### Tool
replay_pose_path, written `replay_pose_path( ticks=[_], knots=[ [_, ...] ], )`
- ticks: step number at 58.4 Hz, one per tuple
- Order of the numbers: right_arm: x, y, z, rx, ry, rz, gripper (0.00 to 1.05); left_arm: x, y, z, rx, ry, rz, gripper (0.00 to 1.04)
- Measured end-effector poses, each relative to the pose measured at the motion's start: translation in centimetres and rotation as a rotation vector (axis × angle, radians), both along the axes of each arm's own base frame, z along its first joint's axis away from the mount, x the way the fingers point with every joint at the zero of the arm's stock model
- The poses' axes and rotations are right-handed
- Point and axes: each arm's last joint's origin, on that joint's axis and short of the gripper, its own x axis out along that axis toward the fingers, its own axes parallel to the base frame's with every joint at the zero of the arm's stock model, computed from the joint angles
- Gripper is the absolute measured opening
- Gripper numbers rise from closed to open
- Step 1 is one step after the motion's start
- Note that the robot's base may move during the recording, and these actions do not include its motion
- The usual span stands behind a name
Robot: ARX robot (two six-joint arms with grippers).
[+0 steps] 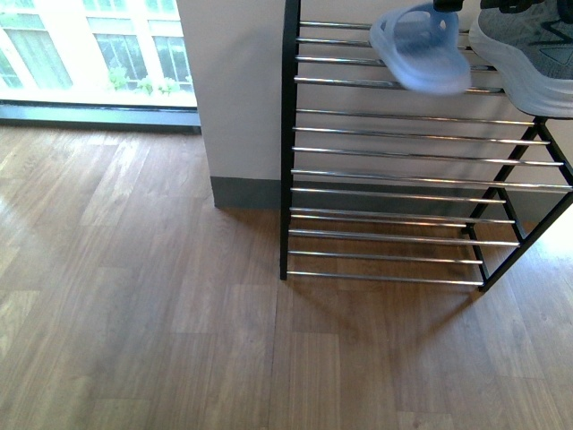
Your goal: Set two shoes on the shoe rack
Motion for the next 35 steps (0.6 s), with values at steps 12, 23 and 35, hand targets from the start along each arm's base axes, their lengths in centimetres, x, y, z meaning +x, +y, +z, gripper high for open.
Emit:
replay_pose_path(
  ticks=[12,23,35],
  knots=[
    [-1.0,-0.1,0.8,0.031,-0.055,0.036,0.79,0.0,0.0,0.0,0.0,0.0,0.0,0.02],
    [-4.5,-0.1,3.9,0.066,-0.177,0.102,0.95,0.0,0.0,0.0,0.0,0.0,0.0,0.02],
    [-10.0,-0.8,7.1,0.126,-0.342,0.164,0.96,0.0,0.0,0.0,0.0,0.0,0.0,0.02]
  ],
)
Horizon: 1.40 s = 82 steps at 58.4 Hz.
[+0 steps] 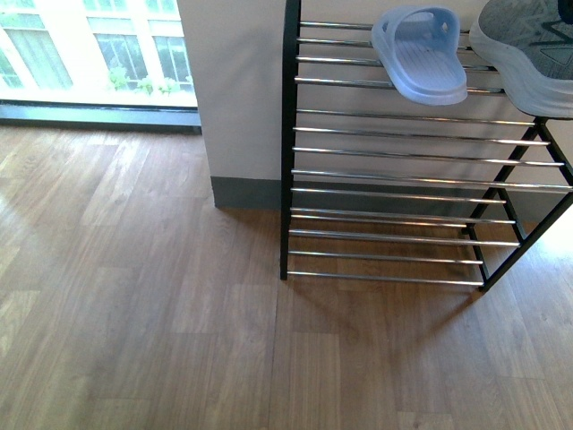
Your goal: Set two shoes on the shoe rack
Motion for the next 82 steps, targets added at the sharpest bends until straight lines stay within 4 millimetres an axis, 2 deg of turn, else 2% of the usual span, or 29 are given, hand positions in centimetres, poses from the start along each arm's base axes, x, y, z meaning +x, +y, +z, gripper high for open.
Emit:
replay_pose_path(
  ticks=[6,10,18,29,40,50,55,58,63,70,78,82],
  knots=[
    [-4.6,-1.3,0.8,0.04,-0.094,0.002,0.96,0.0,0.0,0.0,0.0,0.0,0.0,0.02],
    [-6.8,-2.0,0.8,0.039,-0.125,-0.015,0.96,0.0,0.0,0.0,0.0,0.0,0.0,0.02],
    [-12.7,-3.7,0.3,0.042,-0.187,-0.048,0.96,0.0,0.0,0.0,0.0,0.0,0.0,0.02],
    [-17.7,-4.6,-0.7,0.033,-0.256,-0.108,0.96,0.0,0.0,0.0,0.0,0.0,0.0,0.02],
    [-20.7,-5.2,-2.5,0.034,-0.313,-0.213,0.96,0.0,0.0,0.0,0.0,0.0,0.0,0.02],
    [-20.9,-5.4,-2.9,0.031,-0.306,-0.233,0.95,0.0,0.0,0.0,0.0,0.0,0.0,0.02],
    [-21.7,-4.7,-3.6,0.004,-0.259,-0.015,0.79,0.0,0.0,0.0,0.0,0.0,0.0,0.02],
    [-22.3,-4.1,-4.2,-0.01,-0.254,0.024,0.7,0.0,0.0,0.0,0.0,0.0,0.0,0.02],
    [-23.7,-3.0,-5.6,-0.022,-0.243,0.037,0.49,0.0,0.0,0.0,0.0,0.0,0.0,0.02],
    [-24.7,-2.3,-6.5,-0.031,-0.244,0.036,0.31,0.0,0.0,0.0,0.0,0.0,0.0,0.02],
    [-26.2,-1.3,-7.6,-0.035,-0.247,0.041,0.01,0.0,0.0,0.0,0.0,0.0,0.0,0.02],
    [-26.9,-1.0,-8.1,-0.038,-0.245,0.042,0.01,0.0,0.0,0.0,0.0,0.0,0.0,0.02]
  ],
)
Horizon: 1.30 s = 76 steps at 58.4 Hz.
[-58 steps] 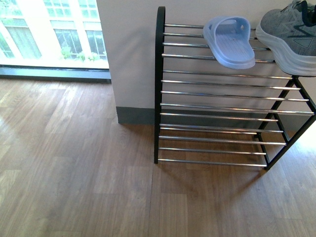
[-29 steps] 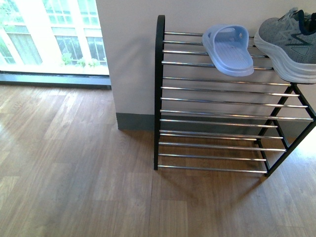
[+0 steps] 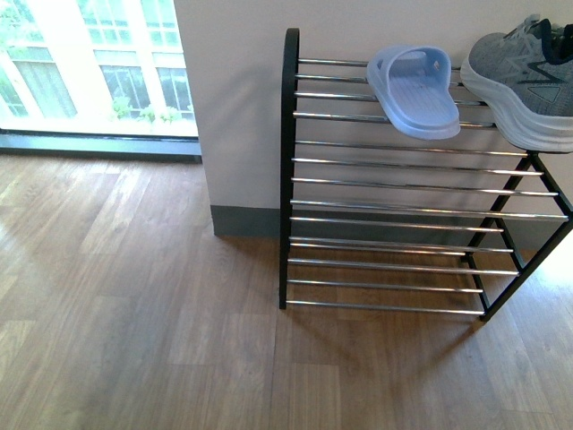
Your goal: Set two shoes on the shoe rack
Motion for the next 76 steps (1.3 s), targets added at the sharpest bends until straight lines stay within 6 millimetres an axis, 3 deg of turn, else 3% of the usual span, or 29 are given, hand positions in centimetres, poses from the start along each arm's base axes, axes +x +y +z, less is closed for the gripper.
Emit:
replay_pose_path(
  ticks=[14,32,76],
  knots=[
    [-1.4,1.4,-0.9,-0.001,0.0,0.009,0.01,0.0,0.0,0.0,0.0,0.0,0.0,0.02],
    [-2.7,1.4,-1.8,-0.002,-0.014,0.002,0.01,0.0,0.0,0.0,0.0,0.0,0.0,0.02],
    [-5.0,1.4,-1.9,-0.001,-0.008,0.002,0.01,0.0,0.0,0.0,0.0,0.0,0.0,0.02]
  ],
)
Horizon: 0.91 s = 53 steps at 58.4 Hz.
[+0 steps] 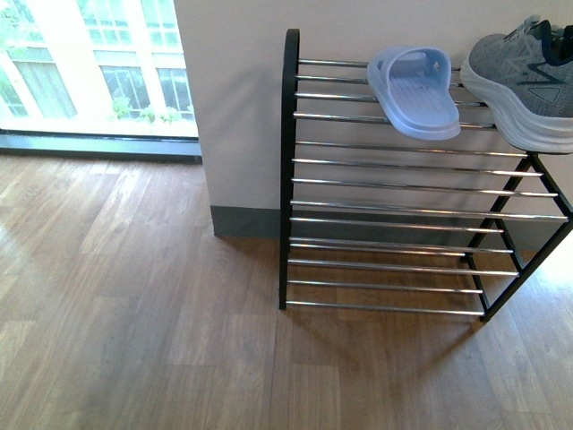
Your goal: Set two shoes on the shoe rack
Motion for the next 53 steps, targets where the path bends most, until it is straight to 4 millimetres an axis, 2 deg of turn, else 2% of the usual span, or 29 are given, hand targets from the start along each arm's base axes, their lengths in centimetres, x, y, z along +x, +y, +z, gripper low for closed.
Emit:
replay_pose_path(
  ticks=[6,19,29,38,43,46,48,53],
  knots=[
    [-0.69,0.0,-0.04,0.0,-0.013,0.0,0.01,0.0,0.0,0.0,0.0,0.0,0.0,0.02],
    [-0.76,0.01,-0.02,0.0,-0.017,0.0,0.01,0.0,0.0,0.0,0.0,0.0,0.0,0.02],
    [-0.76,0.01,-0.02,0.0,-0.017,0.0,0.39,0.0,0.0,0.01,0.0,-0.001,0.0,0.02],
    [-0.76,0.02,-0.01,0.0,-0.018,0.004,0.68,-0.01,0.0,0.01,0.0,-0.001,0.001,0.02],
    [-0.76,0.02,-0.02,0.0,-0.018,0.003,0.8,-0.01,0.01,0.02,0.001,-0.002,0.002,0.02],
    [-0.76,0.01,-0.02,0.0,-0.018,0.0,0.94,-0.01,-0.01,0.01,0.0,-0.001,-0.001,0.02],
    [-0.76,0.01,-0.02,0.0,-0.018,-0.001,0.97,-0.01,-0.02,0.02,-0.002,-0.001,-0.004,0.02],
    [-0.76,0.01,-0.02,0.0,-0.017,0.0,0.95,-0.01,-0.01,0.01,-0.001,-0.001,-0.002,0.02]
  ],
)
